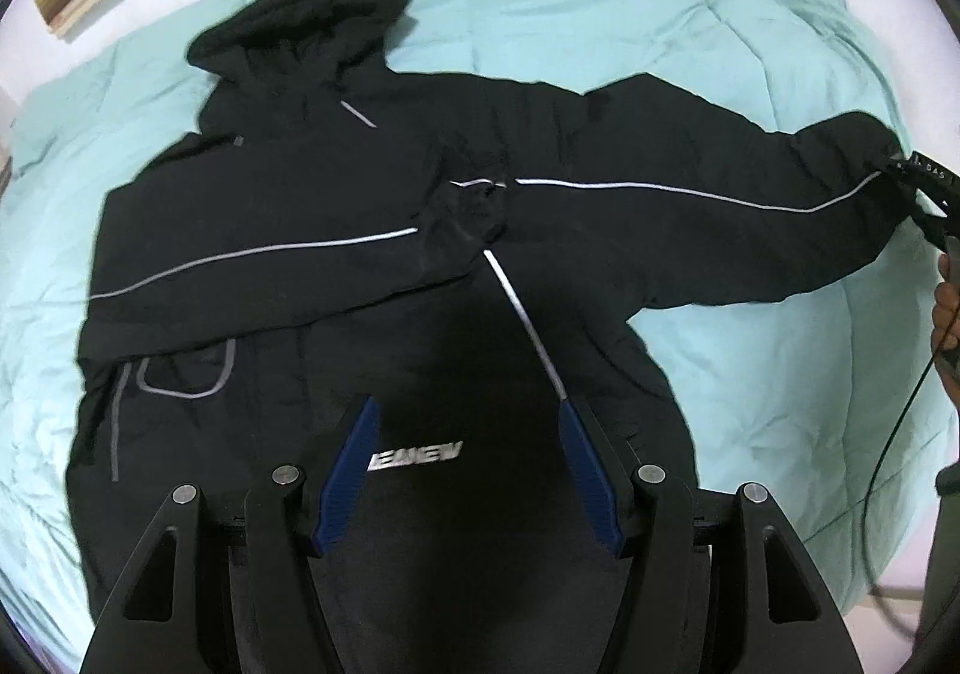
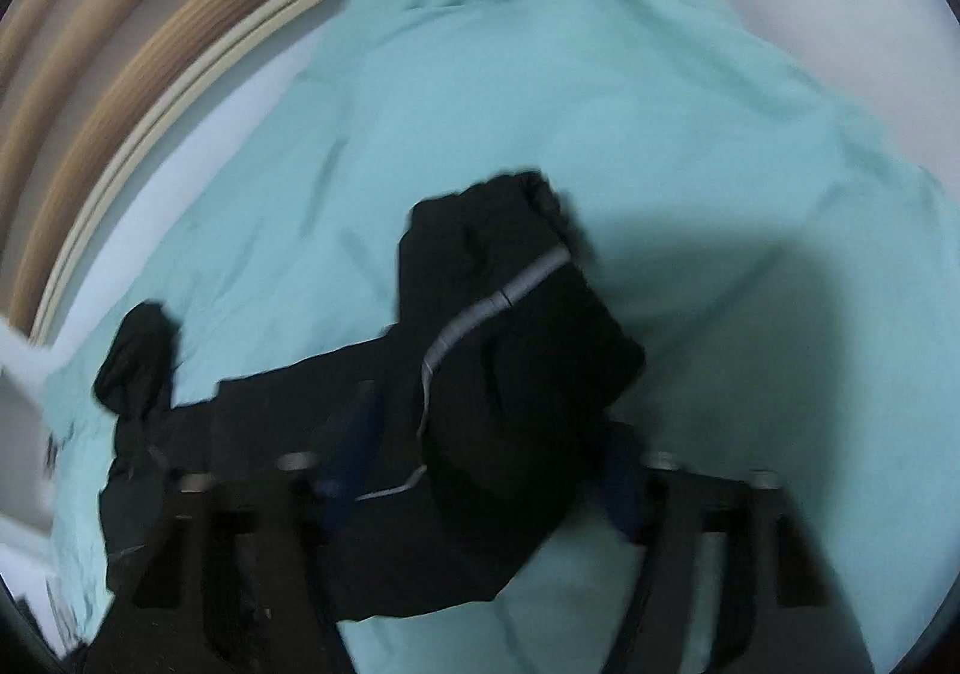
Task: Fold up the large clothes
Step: 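Grasp the cuff of the other sleeve with the right tool, then fold the held sleeve across the jacket body and open the right tool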
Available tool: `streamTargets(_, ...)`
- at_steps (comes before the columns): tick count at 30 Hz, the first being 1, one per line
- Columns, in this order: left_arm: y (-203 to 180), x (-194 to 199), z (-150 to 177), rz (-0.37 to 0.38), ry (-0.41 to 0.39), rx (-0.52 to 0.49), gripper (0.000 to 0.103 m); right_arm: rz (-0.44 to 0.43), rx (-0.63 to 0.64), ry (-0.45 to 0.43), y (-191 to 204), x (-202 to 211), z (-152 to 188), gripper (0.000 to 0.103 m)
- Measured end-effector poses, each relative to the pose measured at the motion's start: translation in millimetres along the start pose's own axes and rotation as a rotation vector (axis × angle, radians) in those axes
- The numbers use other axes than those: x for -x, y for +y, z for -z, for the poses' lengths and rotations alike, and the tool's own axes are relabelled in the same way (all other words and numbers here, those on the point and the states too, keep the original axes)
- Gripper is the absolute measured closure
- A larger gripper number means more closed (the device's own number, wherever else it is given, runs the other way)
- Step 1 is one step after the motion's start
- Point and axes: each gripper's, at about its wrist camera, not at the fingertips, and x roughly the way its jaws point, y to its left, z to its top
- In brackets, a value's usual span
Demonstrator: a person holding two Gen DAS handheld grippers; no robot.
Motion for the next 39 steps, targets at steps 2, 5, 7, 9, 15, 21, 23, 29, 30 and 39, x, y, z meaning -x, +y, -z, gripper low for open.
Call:
streamTargets(2,-8,-7,-6,0.019,0.007,-0.012,0.039,-0.011,-0.011,-0.010,4,4,-2,0.083)
streamTargets(5,-17,-18,-14,0.027,-0.003,-0.034,0.039,0.068,0.006,-0.100,7,28,-8,0.086)
streamTargets(7,-16,-33,-18,0.031,0.014,-0.022,0.039,0.115,-0.007,-0.134,1,37,-5,0.088)
streamTargets(9,-6,-58,-19,0.024,0.065,0.021,0.039,0.170,-0.027,-0.122,-11,28,0,0.088)
streamTargets(15,33,-137,4,-0.008,0.278,0.127,0.039,0.297,-0.040,-0.001,-26,-26,13,0.089)
streamTargets(21,36,-122,3,0.031,0.199,0.082,0.039,0.326,0.006,-0.018,10,-14,3,0.089)
streamTargets(23,38,-107,0,0.043,0.150,0.058,0.039,0.282,0.052,-0.057,33,4,9,0.089)
streamTargets(29,72,-62,-5,0.066,0.035,0.052,0.039,0.160,0.258,-0.103,152,30,36,0.089)
streamTargets(30,82,-54,-6,0.071,0.018,0.063,0.039,0.136,0.294,-0.098,176,30,44,0.089)
streamTargets(39,202,-3,-12,0.052,-0.100,0.166,0.039,0.011,0.590,-0.030,391,3,141,0.089)
